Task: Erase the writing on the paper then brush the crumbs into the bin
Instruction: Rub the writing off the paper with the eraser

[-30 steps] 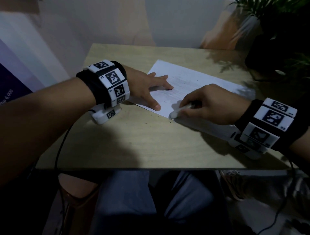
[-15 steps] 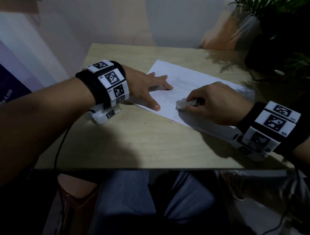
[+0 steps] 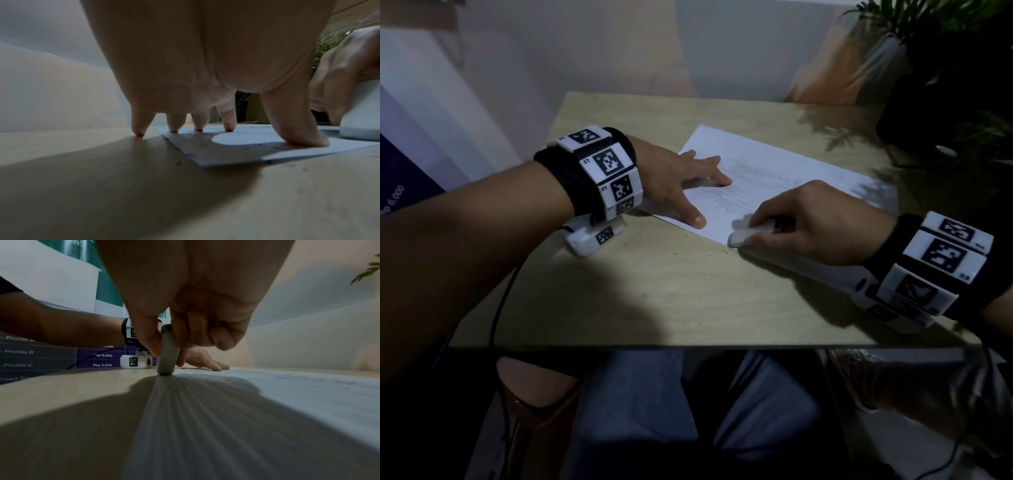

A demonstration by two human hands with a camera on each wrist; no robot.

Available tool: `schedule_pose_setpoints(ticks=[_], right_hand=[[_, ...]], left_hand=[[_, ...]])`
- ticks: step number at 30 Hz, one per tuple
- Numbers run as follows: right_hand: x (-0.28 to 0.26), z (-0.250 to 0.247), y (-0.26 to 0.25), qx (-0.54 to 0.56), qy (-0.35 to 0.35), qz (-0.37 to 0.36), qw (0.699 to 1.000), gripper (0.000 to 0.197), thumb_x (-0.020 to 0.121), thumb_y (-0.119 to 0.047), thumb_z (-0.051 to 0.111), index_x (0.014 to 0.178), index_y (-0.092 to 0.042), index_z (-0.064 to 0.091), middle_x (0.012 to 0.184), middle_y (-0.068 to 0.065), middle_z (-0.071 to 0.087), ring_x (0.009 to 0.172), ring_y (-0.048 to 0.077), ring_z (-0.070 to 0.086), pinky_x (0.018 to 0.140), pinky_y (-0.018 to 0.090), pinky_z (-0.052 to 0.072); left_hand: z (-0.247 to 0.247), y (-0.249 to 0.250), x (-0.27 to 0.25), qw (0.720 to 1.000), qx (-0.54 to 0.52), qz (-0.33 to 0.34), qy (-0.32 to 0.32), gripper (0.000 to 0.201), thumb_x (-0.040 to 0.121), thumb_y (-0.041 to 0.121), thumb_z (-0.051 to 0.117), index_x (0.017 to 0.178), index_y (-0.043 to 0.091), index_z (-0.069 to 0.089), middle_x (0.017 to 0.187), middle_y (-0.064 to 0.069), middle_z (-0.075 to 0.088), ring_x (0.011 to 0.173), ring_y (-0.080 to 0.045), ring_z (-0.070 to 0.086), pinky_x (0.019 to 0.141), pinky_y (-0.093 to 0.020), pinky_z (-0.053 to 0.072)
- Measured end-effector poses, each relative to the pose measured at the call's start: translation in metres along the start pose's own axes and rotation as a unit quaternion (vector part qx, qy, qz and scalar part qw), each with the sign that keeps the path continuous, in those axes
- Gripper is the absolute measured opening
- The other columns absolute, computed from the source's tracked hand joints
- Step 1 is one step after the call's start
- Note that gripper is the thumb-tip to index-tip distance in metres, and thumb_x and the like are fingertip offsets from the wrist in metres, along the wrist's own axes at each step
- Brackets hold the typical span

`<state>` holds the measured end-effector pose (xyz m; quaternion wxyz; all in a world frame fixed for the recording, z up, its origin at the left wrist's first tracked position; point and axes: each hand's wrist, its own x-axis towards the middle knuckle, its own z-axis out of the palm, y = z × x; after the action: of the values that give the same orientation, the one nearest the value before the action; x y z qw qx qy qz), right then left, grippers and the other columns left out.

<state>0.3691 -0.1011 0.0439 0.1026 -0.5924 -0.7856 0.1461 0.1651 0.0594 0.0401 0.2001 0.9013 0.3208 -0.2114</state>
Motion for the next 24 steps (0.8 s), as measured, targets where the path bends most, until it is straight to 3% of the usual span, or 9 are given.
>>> schedule_pose_setpoints(ticks=[4,7,10,15,19,24], right_hand=[[0.0040,0.0000,0.0080,-0.082,0.074,0.015,0.994,0.064,0.076,-0.071,0.034,0.093,-0.023,0.073,0.084,-0.005,0.072,0.079,0.022,0.064,0.071,0.037,0.049],[-0.0006,0.0011,0.0025,-0.049,0.036,-0.027,0.998,0.061,0.077,-0.069,0.038,0.098,-0.025,0.074,0.088,-0.007,0.073,0.080,0.019,0.065,0.073,0.037,0.051],[-0.0025,0.0005,0.0002,0.016,0.002,-0.005,1.000,0.060,0.074,-0.074,0.044,0.100,-0.029,0.074,0.086,-0.012,0.072,0.077,0.010,0.063,0.071,0.032,0.050],[0.0017,0.0010,0.0072,-0.087,0.059,-0.006,0.994,0.061,0.077,-0.066,0.032,0.095,-0.023,0.071,0.089,-0.004,0.071,0.081,0.024,0.063,0.071,0.039,0.050],[-0.0019,0.0013,0.0021,-0.009,0.017,-0.013,1.000,0.060,0.075,-0.073,0.041,0.096,-0.027,0.073,0.081,-0.010,0.069,0.073,0.010,0.060,0.069,0.034,0.048],[0.0015,0.0014,0.0049,-0.015,0.057,0.021,0.998,0.056,0.074,-0.072,0.044,0.099,-0.029,0.068,0.067,-0.014,0.056,0.064,0.002,0.052,0.063,0.032,0.040]], left_hand=[[0.0021,-0.0007,-0.0008,1.000,-0.001,0.004,0.012,0.089,0.084,0.063,0.070,0.155,0.056,0.018,0.166,0.028,-0.010,0.154,-0.005,-0.013,0.127,-0.042,0.004],[0.0010,-0.0004,-0.0008,1.000,0.002,0.003,0.010,0.089,0.084,0.063,0.070,0.155,0.056,0.018,0.166,0.029,-0.010,0.154,-0.005,-0.013,0.127,-0.042,0.004],[0.0001,-0.0007,-0.0001,1.000,0.000,0.002,0.007,0.090,0.083,0.064,0.071,0.155,0.056,0.018,0.165,0.029,-0.010,0.154,-0.005,-0.013,0.127,-0.042,0.003],[0.0007,-0.0023,0.0021,1.000,0.000,0.004,0.004,0.090,0.082,0.064,0.071,0.154,0.058,0.018,0.165,0.030,-0.011,0.154,-0.005,-0.014,0.127,-0.046,0.003],[0.0017,-0.0033,0.0023,1.000,0.002,0.005,0.010,0.089,0.082,0.065,0.071,0.154,0.059,0.017,0.165,0.030,-0.010,0.154,-0.004,-0.014,0.127,-0.043,0.002],[0.0028,-0.0057,0.0047,1.000,0.005,0.009,0.011,0.089,0.082,0.068,0.070,0.153,0.060,0.017,0.164,0.031,-0.011,0.154,-0.004,-0.014,0.127,-0.046,0.002]])
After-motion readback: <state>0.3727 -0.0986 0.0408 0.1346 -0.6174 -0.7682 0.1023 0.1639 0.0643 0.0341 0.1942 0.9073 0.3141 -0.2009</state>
